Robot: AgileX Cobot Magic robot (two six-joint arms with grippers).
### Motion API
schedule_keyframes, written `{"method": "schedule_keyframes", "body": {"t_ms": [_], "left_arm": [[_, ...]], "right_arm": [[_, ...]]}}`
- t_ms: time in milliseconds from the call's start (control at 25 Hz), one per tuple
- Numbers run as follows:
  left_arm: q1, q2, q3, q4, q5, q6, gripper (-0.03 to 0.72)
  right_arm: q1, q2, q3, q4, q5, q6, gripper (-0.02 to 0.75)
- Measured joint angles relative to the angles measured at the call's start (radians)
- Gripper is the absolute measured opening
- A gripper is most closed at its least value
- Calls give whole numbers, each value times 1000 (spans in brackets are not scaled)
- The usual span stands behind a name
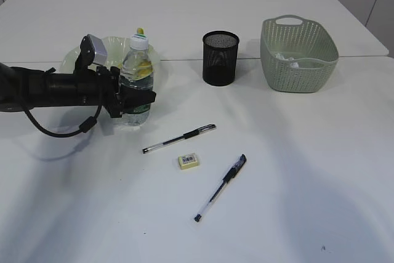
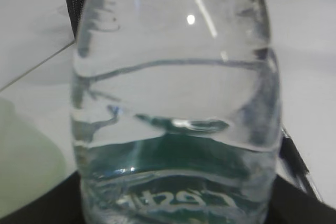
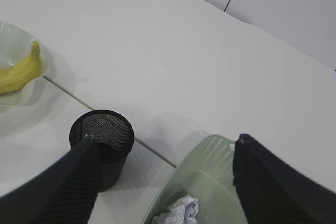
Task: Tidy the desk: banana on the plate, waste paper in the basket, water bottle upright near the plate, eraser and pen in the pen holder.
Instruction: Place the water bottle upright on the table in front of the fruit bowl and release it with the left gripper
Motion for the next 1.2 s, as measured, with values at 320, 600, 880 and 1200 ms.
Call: {"method": "schedule_keyframes", "body": {"t_ms": [320, 600, 880, 1200], "left_arm": [[0, 0, 0, -2, -6, -15, 428], [0, 0, 0, -2, -7, -18, 434], [0, 0, 0, -2, -10, -20, 456], [0, 0, 0, -2, -10, -26, 462]], "right_arm": [[0, 0, 0, -20, -2, 0, 579], [0, 0, 0, -22, -26, 0, 577], [0, 0, 0, -22, -49, 4, 577], [0, 0, 0, -22, -137, 64, 577]]}}
